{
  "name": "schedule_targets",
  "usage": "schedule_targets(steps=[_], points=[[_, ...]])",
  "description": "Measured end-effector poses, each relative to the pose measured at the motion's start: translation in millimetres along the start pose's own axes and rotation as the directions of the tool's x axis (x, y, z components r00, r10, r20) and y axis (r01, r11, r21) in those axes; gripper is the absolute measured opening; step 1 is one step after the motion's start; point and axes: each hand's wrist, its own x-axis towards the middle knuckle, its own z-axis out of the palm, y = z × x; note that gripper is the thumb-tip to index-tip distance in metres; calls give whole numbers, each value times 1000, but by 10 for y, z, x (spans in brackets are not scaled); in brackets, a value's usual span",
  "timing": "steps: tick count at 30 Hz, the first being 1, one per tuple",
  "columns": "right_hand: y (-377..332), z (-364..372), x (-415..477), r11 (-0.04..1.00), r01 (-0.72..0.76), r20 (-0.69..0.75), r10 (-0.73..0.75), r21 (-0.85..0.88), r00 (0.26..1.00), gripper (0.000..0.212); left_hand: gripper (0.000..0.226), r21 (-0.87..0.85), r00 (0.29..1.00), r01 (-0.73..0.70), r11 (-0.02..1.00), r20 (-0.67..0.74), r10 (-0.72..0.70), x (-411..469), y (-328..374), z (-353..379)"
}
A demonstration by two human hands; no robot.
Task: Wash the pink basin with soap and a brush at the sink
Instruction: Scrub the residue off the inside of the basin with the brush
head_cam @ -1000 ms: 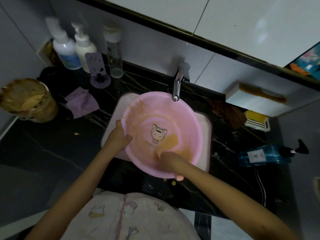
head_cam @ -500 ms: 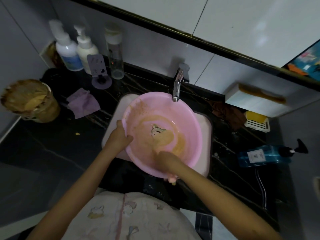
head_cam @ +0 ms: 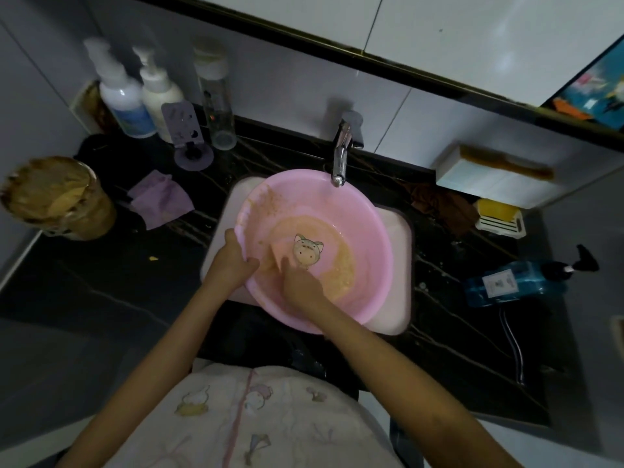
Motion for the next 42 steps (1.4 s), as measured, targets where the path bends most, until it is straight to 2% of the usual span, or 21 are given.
schedule_targets(steps=[3, 5, 6, 7, 9, 11, 12, 14, 17, 20, 22, 24, 27, 28, 30, 33, 34, 35, 37, 39, 42], points=[[124, -254, 160, 976, -212, -100, 215, 45, 971, 65, 59, -7, 1000, -2, 1000, 8, 2, -28, 4, -8], [266, -297, 97, 933, -357, -99, 352, -43, 931, 56, 59, -12, 1000, 0, 1000, 2, 0, -40, 22, -10], [270, -263, 30, 926, -368, -73, 363, -84, 929, 50, 59, -13, 1000, 2, 1000, -5, -2, -36, 23, -2], [200, -215, -67, 940, -325, -36, 323, -99, 946, 44, 59, -12, 1000, 0, 1000, -12, 0, -42, 31, -1], [-57, -68, -169, 990, -124, 23, 126, -70, 992, 36, 59, 1, 1000, -14, 1000, -23, 14, -29, 21, 5], [-268, 20, -84, 998, 61, -9, -61, -21, 998, 36, 59, -1, 1000, 7, 1000, -22, -7, -18, 0, 9], [-307, 3, 32, 996, 91, -46, -92, -22, 995, 35, 61, -9, 999, 24, 1000, -24, -24, -9, -25, 12], [-234, -135, 240, 998, 38, -67, -42, -59, 997, 42, 64, -15, 999, 53, 998, -7, -53, -4, -79, 14], [101, -334, 307, 977, -192, -83, 184, -90, 979, 58, 69, -25, 996, 83, 996, 15, -83, 7, -121, 4], [250, -224, 38, 941, -326, -54, 322, -94, 945, 46, 70, -25, 996, 85, 996, 21, -85, 27, -132, 15], [145, -68, -116, 966, -223, 52, 232, -132, 971, 36, 68, -20, 997, 74, 997, 15, -74, 31, -130, 18], [-52, 47, -151, 987, -39, 136, 60, -154, 989, 34, 67, -12, 998, 62, 998, 5, -62, 43, -142, 22], [-208, -8, 105, 980, 109, 48, -102, -168, 994, 36, 67, 5, 998, 69, 998, -3, -69, 28, -124, 22], [-191, -77, 206, 980, 96, 4, -97, -175, 995, 42, 68, -8, 997, 74, 997, 3, -73, 40, -153, 31], [-10, -254, 348, 989, -34, -47, 27, -144, 999, 54, 69, -53, 996, 86, 995, 25, -85, 36, -166, 13], [463, -466, 331, 959, -243, -108, 229, -143, 967, 47, 75, -160, 998, 67, 985, 31, -63, 35, -220, -3], [640, -522, 288, 948, -275, -130, 255, -163, 958, 41, 78, -216, 998, 58, 975, -4, -60, 64, -258, 22], [786, -592, 223, 941, -280, -137, 257, -188, 957, 38, 80, -291, 991, 109, 951, -43, -127, 55, -259, 23], [1030, -734, 92, 941, -264, -134, 239, -210, 962, 41, 78, -491, 943, 264, 830, -49, -328, -24, -236, 38], [1227, -863, 8, 954, -269, -194, 241, -135, 951, 56, 73, -627, 905, 364, 689, 64, -420, -152, -247, 39], [1393, -1021, -99, 933, -348, -306, 305, -95, 902, 57, 63, -596, 882, 470, 651, 277, -382, -357, -301, 88]])
